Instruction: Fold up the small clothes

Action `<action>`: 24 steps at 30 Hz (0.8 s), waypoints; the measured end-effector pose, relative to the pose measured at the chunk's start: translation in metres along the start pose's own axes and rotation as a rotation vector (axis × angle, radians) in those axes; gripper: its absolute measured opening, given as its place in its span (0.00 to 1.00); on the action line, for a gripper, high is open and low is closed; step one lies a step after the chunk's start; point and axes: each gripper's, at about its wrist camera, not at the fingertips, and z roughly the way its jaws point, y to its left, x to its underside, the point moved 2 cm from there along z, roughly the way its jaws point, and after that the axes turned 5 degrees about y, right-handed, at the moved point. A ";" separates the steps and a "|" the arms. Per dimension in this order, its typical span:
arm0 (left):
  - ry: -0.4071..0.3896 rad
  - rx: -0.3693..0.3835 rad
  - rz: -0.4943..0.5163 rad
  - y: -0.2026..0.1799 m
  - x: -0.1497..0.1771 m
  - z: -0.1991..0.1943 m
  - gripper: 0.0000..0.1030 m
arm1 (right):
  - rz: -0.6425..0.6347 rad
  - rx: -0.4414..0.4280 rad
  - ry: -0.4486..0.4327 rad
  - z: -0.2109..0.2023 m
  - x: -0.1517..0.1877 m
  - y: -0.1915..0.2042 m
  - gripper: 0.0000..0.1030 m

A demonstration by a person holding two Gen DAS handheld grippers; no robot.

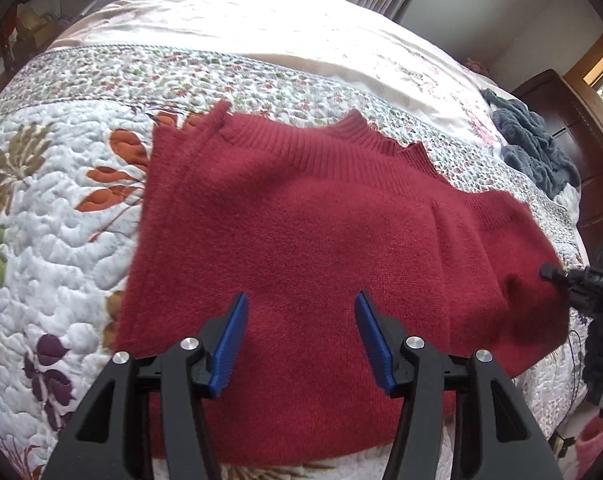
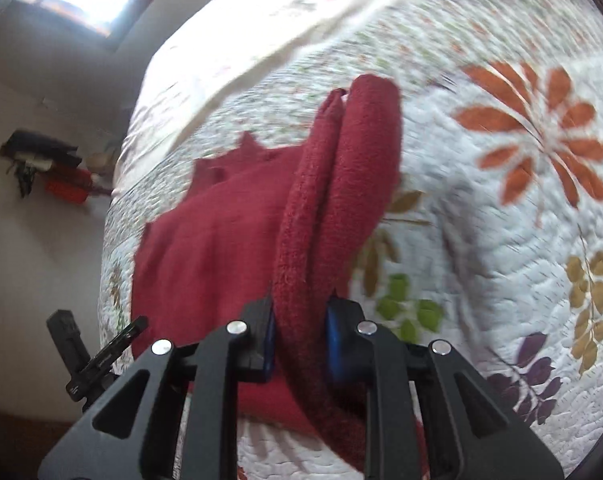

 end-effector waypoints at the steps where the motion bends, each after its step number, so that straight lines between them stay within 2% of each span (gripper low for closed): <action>1: 0.000 0.002 -0.002 0.002 0.000 -0.003 0.54 | -0.038 0.010 0.004 0.001 0.000 0.018 0.18; 4: -0.008 0.000 0.000 0.007 0.001 -0.010 0.54 | -0.133 0.033 0.026 0.011 0.002 0.064 0.18; 8: -0.009 0.026 -0.034 0.017 0.002 -0.016 0.54 | -0.211 0.087 0.063 0.036 0.009 0.104 0.18; 13: -0.016 0.042 -0.050 0.021 0.003 -0.022 0.54 | -0.230 0.142 0.110 0.075 0.015 0.124 0.18; 15: -0.017 0.054 -0.052 0.021 0.004 -0.023 0.54 | -0.219 0.154 0.134 0.088 0.019 0.126 0.21; 18: -0.018 0.066 -0.053 0.019 0.004 -0.025 0.54 | -0.189 0.132 0.173 0.106 0.024 0.125 0.30; 20: -0.018 0.080 -0.055 0.015 0.004 -0.026 0.54 | -0.150 0.053 0.212 0.111 0.025 0.124 0.34; 21: -0.016 0.088 -0.058 0.014 0.004 -0.026 0.54 | -0.120 0.008 0.229 0.111 0.027 0.121 0.34; 24: -0.009 0.116 -0.061 0.007 0.005 -0.026 0.54 | -0.074 -0.050 0.245 0.109 0.026 0.116 0.34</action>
